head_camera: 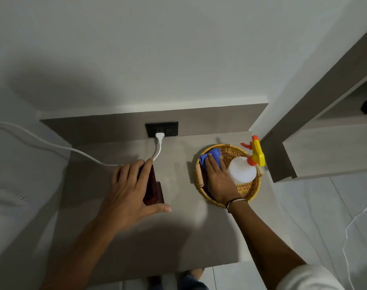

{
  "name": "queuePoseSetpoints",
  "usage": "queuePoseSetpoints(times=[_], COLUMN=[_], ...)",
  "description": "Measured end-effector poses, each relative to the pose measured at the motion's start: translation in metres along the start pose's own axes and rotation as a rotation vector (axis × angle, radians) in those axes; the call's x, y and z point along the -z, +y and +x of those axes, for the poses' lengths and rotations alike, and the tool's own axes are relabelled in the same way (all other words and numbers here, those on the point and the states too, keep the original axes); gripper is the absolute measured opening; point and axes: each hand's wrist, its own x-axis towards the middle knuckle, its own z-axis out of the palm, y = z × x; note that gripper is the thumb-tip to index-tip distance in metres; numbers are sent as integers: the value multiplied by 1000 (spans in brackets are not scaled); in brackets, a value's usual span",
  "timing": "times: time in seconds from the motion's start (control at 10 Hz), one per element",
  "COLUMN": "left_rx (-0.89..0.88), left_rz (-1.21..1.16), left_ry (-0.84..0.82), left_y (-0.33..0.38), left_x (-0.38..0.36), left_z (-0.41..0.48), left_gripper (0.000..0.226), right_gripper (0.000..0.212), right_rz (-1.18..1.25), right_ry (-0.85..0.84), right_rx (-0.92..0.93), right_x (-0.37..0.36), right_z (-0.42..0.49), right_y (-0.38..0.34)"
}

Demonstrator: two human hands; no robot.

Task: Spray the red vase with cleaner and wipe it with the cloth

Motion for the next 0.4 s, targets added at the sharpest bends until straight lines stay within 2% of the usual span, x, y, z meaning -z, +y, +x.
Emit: queuePoseSetpoints(times=[0.1,0.2,0.3,0.4], left_rx=[-19,-34,-20,26], left_rz=[25,63,76,93], left_ry=[24,30,7,-65], left_y=[2,4,6,12], left_x=[-2,-2,6,15], left_z=[0,1,0,-2], left_gripper=[116,106,100,100], right_gripper=[76,75,67,57], right_rz=[-118,-135,210,473], right_ry=[-101,-81,52,306], right_rx=[47,52,-108,-261], right_x=[-24,-24,1,22], right_z=[4,1,-9,-37], right_y=[10,10,0,-47])
